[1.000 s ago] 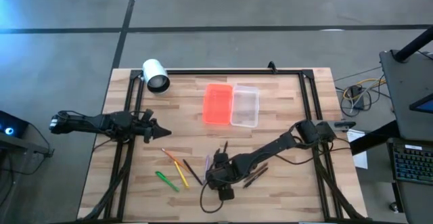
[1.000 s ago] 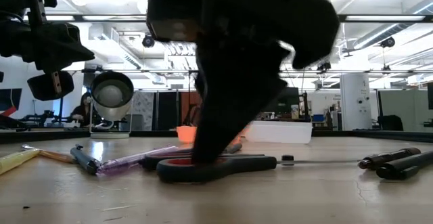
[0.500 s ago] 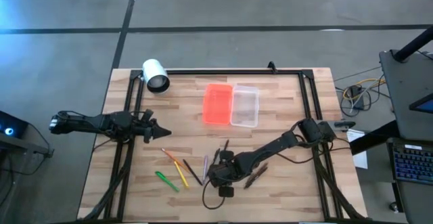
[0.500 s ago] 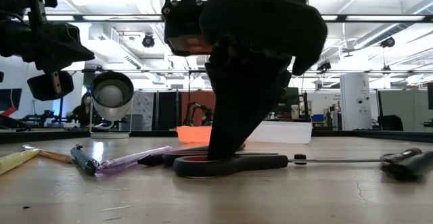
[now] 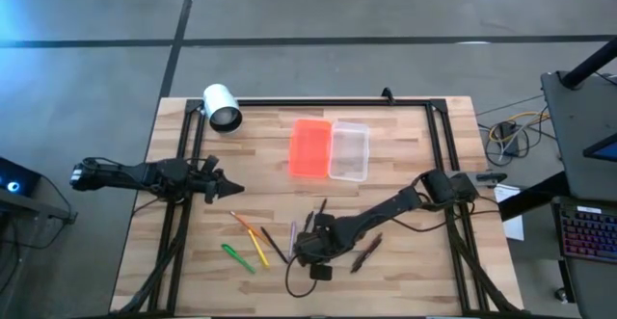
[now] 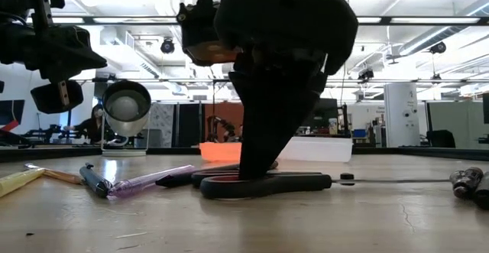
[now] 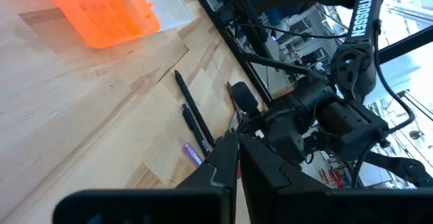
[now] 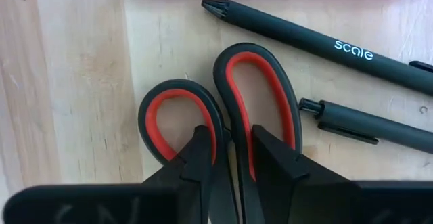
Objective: Pick & place school supplies into a supply box
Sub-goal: Put the black scissors into the orange supply box
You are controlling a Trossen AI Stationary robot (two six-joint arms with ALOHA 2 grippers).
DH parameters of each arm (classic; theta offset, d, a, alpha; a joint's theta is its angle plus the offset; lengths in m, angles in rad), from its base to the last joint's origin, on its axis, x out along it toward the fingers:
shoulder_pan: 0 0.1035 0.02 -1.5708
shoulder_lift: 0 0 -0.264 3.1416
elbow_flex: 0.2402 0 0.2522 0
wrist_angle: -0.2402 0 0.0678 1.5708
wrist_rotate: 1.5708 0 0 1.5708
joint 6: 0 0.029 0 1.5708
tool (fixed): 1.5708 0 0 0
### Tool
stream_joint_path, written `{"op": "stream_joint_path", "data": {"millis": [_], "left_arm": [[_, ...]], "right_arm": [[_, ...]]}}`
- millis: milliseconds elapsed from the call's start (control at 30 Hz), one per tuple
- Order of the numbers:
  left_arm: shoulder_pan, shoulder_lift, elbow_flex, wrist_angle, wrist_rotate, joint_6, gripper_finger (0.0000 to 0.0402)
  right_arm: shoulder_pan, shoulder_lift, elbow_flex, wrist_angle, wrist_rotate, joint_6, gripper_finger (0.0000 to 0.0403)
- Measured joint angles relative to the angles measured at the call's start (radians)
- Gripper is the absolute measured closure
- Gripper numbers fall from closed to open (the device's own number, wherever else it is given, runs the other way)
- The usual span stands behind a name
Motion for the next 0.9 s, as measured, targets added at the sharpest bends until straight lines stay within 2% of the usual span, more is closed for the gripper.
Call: {"op": "stream_joint_path", "data": {"millis": [133, 267, 400, 500, 567, 700, 900], "left_arm": [[0.000, 0.000, 0.000, 0.000, 0.000, 0.000, 0.0401], [0.000, 0.000, 0.000, 0.000, -0.001, 0.007, 0.0401], [0.000, 0.000, 0.000, 0.000, -0.001, 0.010, 0.0401], [0.000, 0.000, 0.000, 0.000, 0.000, 0.013, 0.0401], [0.000, 0.000, 0.000, 0.000, 0.000, 0.001, 0.0401], [0.000, 0.000, 0.000, 0.008, 0.032, 0.001, 0.0401], [0.000, 0.000, 0.000, 0.008, 0.018, 0.000, 0.0401]], "right_arm": [[-0.004, -0.032, 0.061, -0.074, 0.063, 0.063, 0.0338], [-0.009, -0.120, 0.084, -0.160, 0.249, 0.224, 0.0338], [-0.022, -0.209, 0.085, -0.356, 0.470, 0.572, 0.0338], [-0.056, -0.285, 0.049, -0.496, 0.551, 0.860, 0.0338], [-0.087, -0.330, 0.008, -0.510, 0.596, 0.959, 0.0338], [-0.191, -0.408, -0.068, -0.501, 0.577, 0.962, 0.0332], [-0.394, -0.448, -0.174, -0.390, 0.532, 0.705, 0.0329]]}}
